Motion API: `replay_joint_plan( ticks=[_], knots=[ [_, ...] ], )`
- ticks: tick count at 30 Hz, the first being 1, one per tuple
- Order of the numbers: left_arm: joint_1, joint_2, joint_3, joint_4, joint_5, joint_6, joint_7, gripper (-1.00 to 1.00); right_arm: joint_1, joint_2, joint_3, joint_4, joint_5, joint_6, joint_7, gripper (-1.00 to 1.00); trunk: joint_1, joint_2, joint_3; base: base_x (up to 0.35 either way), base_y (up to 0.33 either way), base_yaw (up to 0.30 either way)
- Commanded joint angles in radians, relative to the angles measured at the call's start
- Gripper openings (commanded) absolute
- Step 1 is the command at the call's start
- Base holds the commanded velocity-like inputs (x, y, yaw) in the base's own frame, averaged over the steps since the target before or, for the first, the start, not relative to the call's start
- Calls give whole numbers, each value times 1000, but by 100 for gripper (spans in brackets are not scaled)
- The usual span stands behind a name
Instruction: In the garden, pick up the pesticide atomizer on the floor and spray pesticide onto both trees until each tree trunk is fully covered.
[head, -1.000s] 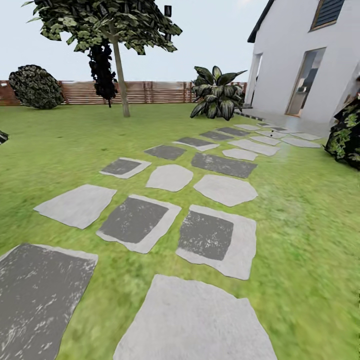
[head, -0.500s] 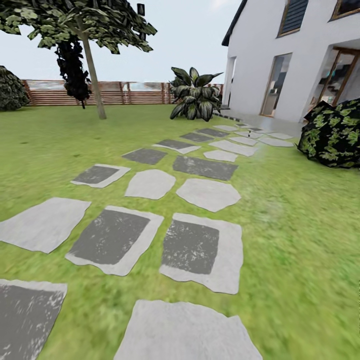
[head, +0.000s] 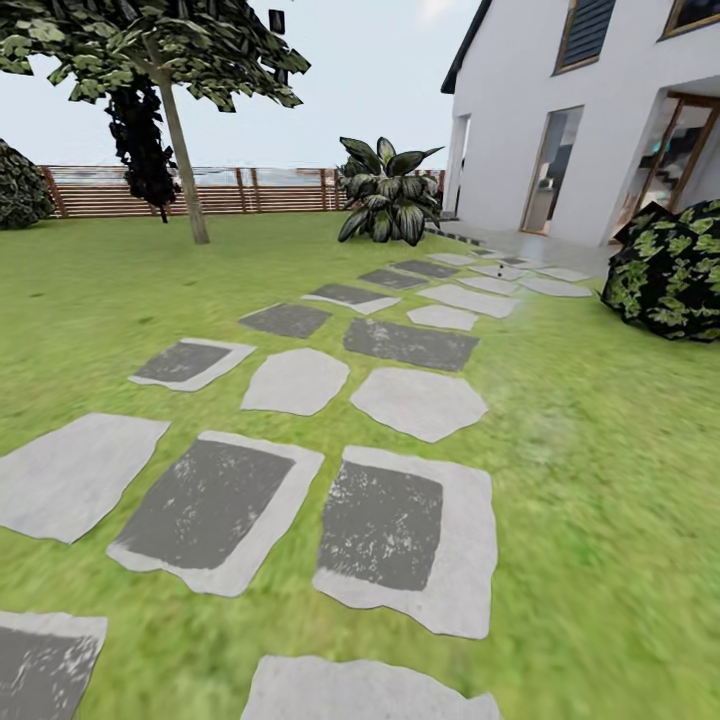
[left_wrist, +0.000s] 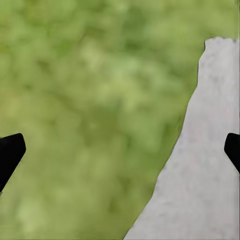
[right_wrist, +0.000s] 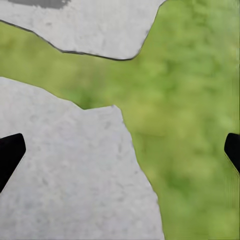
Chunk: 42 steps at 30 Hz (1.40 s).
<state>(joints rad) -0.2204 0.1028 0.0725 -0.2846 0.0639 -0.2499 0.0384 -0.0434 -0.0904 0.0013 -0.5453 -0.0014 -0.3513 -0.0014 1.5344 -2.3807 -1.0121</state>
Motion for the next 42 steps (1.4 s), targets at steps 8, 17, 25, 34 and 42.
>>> replay_joint_plan(
  ticks=[8, 17, 25, 34, 42],
  knots=[
    [0, 0, 0, 1, 7, -3, 0, 100, 0, 1, 0, 4, 0, -3, 0, 100, 0, 0, -1, 340, 0, 0],
    [0, 0, 0, 0, 7, -3, 0, 100, -1, 1, -1, 2, -2, -4, -2, 100, 0, 0, -1, 340, 0, 0],
    [0, 3, 0, -1, 7, -3, 0, 100, 0, 1, -4, 2, -2, -49, -3, 100, 0, 0, -1, 340, 0, 0],
    [0, 2, -2, -1, 8, -3, 0, 100, 0, 1, -6, 4, -3, -52, -3, 100, 0, 0, -1, 340, 0, 0],
    [0, 4, -2, -1, 7, -3, 0, 100, 0, 1, -7, 0, -5, -51, -3, 100, 0, 0, -1, 340, 0, 0]
  ],
)
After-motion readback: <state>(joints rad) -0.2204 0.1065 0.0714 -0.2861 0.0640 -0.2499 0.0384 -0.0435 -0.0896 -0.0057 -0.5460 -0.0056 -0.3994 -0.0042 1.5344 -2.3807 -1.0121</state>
